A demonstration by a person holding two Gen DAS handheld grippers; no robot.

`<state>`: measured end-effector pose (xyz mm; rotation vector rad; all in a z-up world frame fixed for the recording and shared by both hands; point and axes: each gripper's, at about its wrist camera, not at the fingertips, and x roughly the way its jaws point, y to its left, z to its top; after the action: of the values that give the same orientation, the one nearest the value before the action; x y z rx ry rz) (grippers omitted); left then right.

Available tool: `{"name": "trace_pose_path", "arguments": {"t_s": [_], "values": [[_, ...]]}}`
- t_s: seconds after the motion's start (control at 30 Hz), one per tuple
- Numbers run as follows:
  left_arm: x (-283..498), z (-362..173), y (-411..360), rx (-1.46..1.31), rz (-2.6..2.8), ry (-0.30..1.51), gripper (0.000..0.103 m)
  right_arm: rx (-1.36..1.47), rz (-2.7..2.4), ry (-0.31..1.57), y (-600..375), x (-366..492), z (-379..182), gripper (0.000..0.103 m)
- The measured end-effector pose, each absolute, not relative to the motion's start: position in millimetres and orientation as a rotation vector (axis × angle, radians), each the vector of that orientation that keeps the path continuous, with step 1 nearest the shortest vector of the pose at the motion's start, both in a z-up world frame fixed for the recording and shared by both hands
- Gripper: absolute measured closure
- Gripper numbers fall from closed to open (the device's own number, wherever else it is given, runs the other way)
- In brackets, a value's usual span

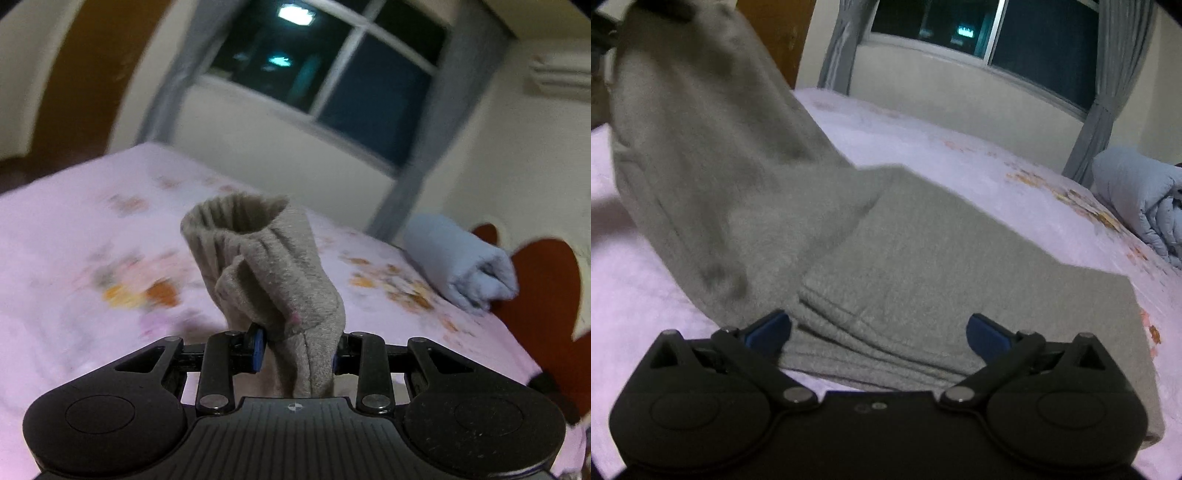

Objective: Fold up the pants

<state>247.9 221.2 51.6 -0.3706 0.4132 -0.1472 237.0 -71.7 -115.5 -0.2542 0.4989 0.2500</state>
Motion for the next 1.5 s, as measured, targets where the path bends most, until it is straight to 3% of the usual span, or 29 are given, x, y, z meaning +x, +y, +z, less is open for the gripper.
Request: {"name": "trace_pose_path", "arguments": {"t_s": [0.07, 0.27, 0.37, 0.47, 0.57, 0.63, 0.7, 0.77, 1.0, 1.2, 1.5], "values": [[252, 65, 185, -0.290, -0.189, 0.414, 0.071, -0.129, 0.195, 0.405, -117, 219, -90, 0.006], [266, 54, 31, 0.029, -0.289, 0.440, 0.071, 0.111, -0.101, 0.309, -302, 208, -39, 0.006], [273, 14, -63, 0.232, -0.323, 0.474, 0.070, 0.253, -0.195, 0.329, -372, 203, -37, 0.006], [279, -66, -150, 0.513, -0.326, 0.579, 0.068, 0.393, -0.232, 0.353, -413, 184, -56, 0.006], [246, -108, -191, 0.773, -0.203, 0.400, 0.064, 0.506, -0.245, 0.339, -431, 171, -65, 0.006], [238, -99, -182, 0.723, -0.203, 0.384, 0.053, 0.505, -0.210, 0.361, -432, 175, -71, 0.006], [240, -80, -167, 0.621, -0.233, 0.424, 0.027, 0.494, -0.202, 0.380, -433, 184, -72, 0.006], [241, -63, -147, 0.505, -0.252, 0.462, 0.011, 0.498, -0.167, 0.393, -429, 191, -72, 0.006], [238, -21, -17, 0.006, -0.229, 0.545, 0.006, 0.579, 0.164, 0.487, -381, 223, -73, 0.006], [237, -33, 68, -0.133, -0.055, 0.570, 0.006, 0.546, 0.191, 0.547, -342, 225, -81, 0.008], [233, -60, 118, -0.232, 0.026, 0.561, 0.005, 0.619, 0.258, 0.611, -306, 240, -85, 0.014]]}}
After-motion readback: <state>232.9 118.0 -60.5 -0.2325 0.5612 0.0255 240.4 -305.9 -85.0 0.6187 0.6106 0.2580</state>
